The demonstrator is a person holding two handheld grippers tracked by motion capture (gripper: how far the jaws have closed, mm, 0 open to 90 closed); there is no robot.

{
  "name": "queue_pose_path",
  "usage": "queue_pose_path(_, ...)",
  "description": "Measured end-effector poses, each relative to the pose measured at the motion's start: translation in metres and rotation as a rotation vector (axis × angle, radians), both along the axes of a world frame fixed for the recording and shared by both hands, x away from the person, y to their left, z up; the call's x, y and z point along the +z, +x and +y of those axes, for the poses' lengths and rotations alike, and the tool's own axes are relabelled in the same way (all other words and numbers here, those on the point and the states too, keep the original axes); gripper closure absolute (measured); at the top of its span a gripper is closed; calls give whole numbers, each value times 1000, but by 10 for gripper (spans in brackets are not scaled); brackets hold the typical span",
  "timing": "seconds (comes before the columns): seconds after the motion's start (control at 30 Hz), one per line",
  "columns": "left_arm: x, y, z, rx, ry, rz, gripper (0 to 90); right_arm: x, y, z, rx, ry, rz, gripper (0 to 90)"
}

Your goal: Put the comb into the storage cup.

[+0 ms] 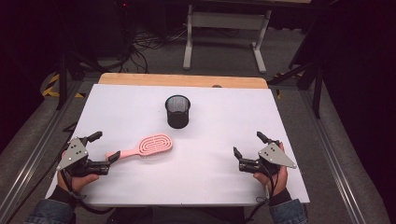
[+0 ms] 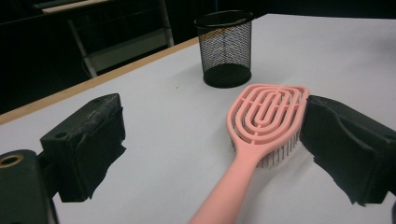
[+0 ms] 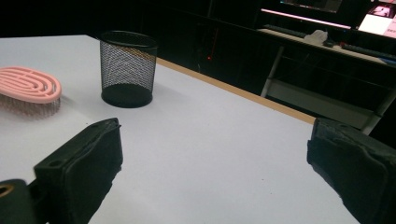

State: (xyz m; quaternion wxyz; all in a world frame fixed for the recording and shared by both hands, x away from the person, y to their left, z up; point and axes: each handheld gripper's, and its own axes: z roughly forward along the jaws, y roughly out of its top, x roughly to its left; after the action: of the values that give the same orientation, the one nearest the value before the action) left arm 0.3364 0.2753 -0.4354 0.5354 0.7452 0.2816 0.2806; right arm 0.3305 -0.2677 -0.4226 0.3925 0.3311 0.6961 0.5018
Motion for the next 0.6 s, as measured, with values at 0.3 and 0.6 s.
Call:
queue_pose_path(0.3,-1,0,0,-6,28,10,83,1,-1,3,12,-8,0,41)
queue_pose_path(0.6,0,4,-5,-25,100,38,93,-1,1,2,22,-17,18,42)
